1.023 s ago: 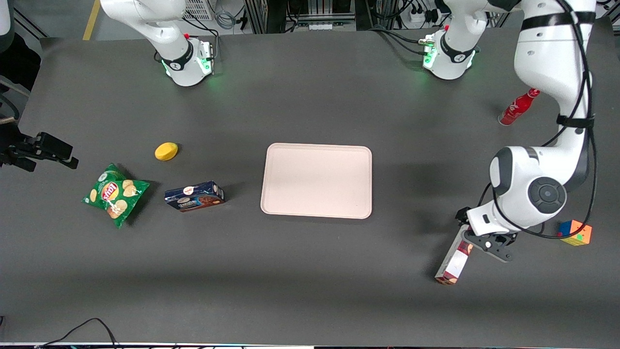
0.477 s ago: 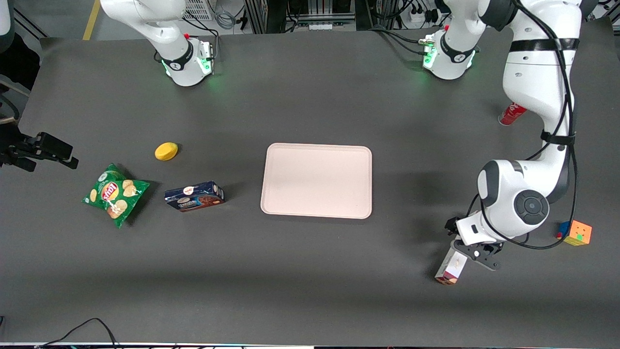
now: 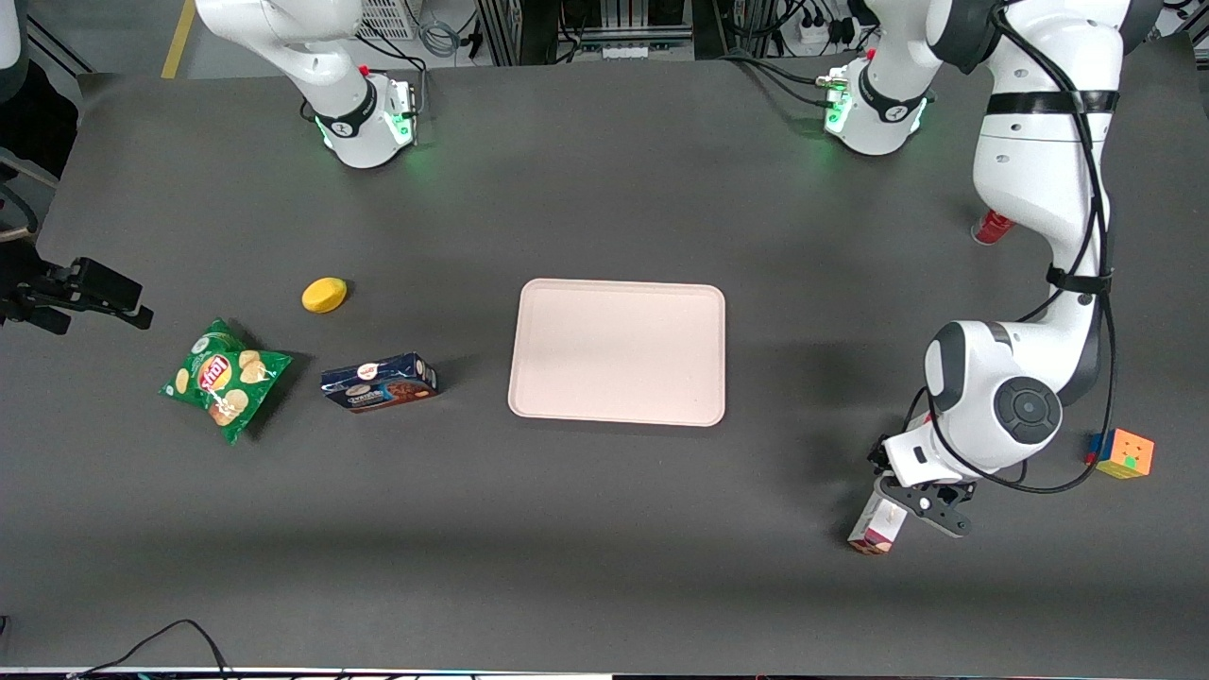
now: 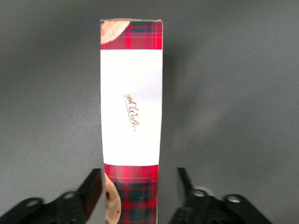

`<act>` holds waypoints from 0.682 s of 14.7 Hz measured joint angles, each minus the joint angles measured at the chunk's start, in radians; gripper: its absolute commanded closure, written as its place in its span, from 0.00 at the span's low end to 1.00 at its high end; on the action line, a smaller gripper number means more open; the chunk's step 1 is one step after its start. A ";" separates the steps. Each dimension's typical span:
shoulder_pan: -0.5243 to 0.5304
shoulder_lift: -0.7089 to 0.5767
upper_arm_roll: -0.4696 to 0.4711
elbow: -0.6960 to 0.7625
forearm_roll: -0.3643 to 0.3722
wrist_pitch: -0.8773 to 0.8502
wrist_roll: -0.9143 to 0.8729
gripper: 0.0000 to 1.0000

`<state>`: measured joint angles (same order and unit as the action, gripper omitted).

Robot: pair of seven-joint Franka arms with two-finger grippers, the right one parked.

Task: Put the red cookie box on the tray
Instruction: 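Lower the open left gripper around the box's end and close it, then lift the box upright and carry it toward the pink tray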

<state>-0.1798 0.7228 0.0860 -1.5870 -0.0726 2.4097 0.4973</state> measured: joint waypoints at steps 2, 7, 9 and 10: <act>0.000 0.003 0.000 0.000 -0.002 0.000 0.000 0.64; 0.001 0.012 0.003 0.003 -0.028 0.001 0.000 1.00; 0.001 0.012 0.004 0.004 -0.033 -0.001 0.000 1.00; 0.001 0.011 0.005 0.007 -0.037 -0.001 0.000 1.00</act>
<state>-0.1792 0.7341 0.0907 -1.5795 -0.1101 2.4086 0.4973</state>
